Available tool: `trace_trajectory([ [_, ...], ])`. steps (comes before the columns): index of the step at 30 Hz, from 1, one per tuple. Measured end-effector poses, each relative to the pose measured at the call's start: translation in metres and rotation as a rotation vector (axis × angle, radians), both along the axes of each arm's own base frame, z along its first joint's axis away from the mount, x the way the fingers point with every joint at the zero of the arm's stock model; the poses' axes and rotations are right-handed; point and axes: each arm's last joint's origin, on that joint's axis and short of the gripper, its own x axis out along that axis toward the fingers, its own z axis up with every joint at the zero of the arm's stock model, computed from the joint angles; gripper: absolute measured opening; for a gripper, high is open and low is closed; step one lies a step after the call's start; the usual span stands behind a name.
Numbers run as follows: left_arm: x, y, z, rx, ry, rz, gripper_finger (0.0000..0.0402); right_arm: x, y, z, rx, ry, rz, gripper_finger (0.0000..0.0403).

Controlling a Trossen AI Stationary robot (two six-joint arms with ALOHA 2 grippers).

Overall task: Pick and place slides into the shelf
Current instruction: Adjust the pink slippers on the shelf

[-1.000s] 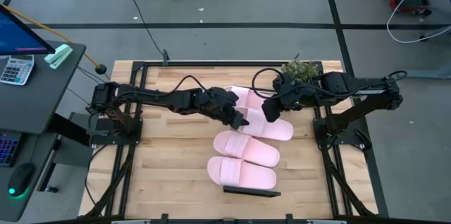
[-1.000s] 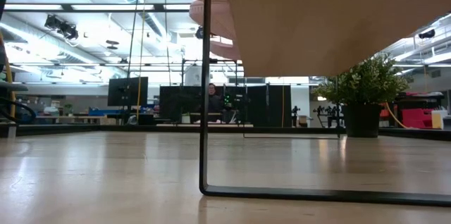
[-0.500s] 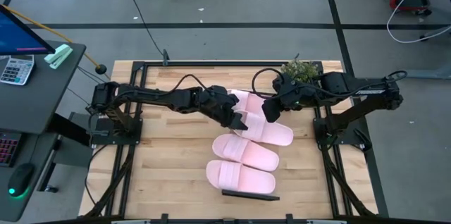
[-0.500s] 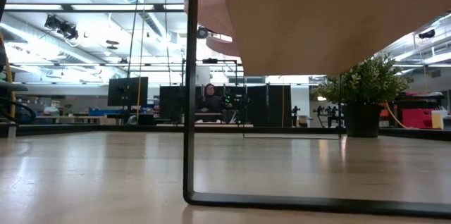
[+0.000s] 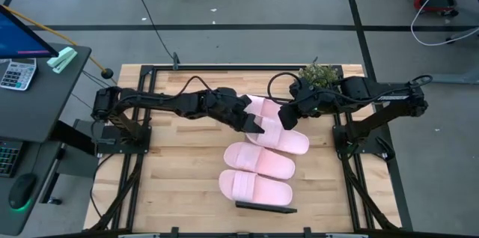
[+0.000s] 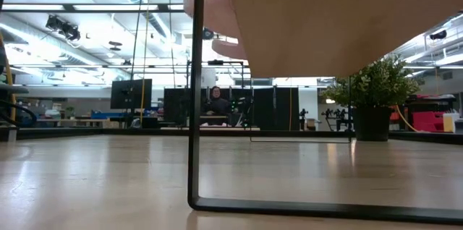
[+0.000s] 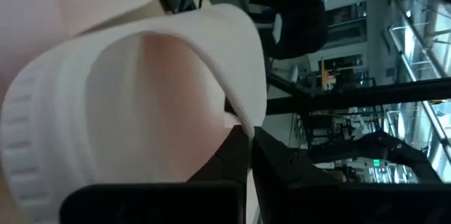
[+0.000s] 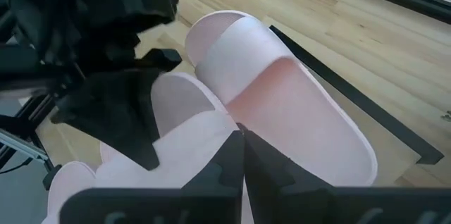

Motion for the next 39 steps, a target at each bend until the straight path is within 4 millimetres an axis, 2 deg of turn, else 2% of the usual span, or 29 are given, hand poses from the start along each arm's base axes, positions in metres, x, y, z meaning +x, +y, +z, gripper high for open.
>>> trace_trajectory([
  [9, -0.004, -0.001, 0.003, 0.021, 0.008, 0.003, 0.0007, 0.001, 0.000, 0.001, -0.005, -0.010, -0.006, 0.0017],
  [14, -0.015, -0.001, 0.016, 0.040, -0.004, -0.001, 0.0013, 0.003, -0.004, 0.001, -0.011, -0.028, -0.013, 0.0017],
  [19, -0.038, 0.001, 0.031, 0.137, 0.043, 0.023, 0.0007, 0.009, -0.015, -0.017, 0.001, 0.006, -0.061, 0.0018],
  [25, -0.051, 0.003, 0.032, 0.177, 0.119, 0.030, 0.0007, 0.031, -0.026, -0.039, 0.078, -0.140, -0.075, 0.0032],
  [29, -0.056, 0.000, 0.037, 0.185, 0.113, 0.021, 0.0009, 0.037, -0.033, -0.056, 0.145, -0.183, -0.139, 0.0065],
  [34, -0.059, 0.001, 0.041, 0.184, 0.096, 0.024, 0.0006, 0.038, -0.037, -0.068, 0.207, -0.195, -0.207, 0.0133],
  [39, -0.059, 0.001, 0.041, 0.180, 0.095, 0.014, 0.0011, 0.040, -0.043, -0.071, 0.239, -0.232, -0.274, 0.0180],
])
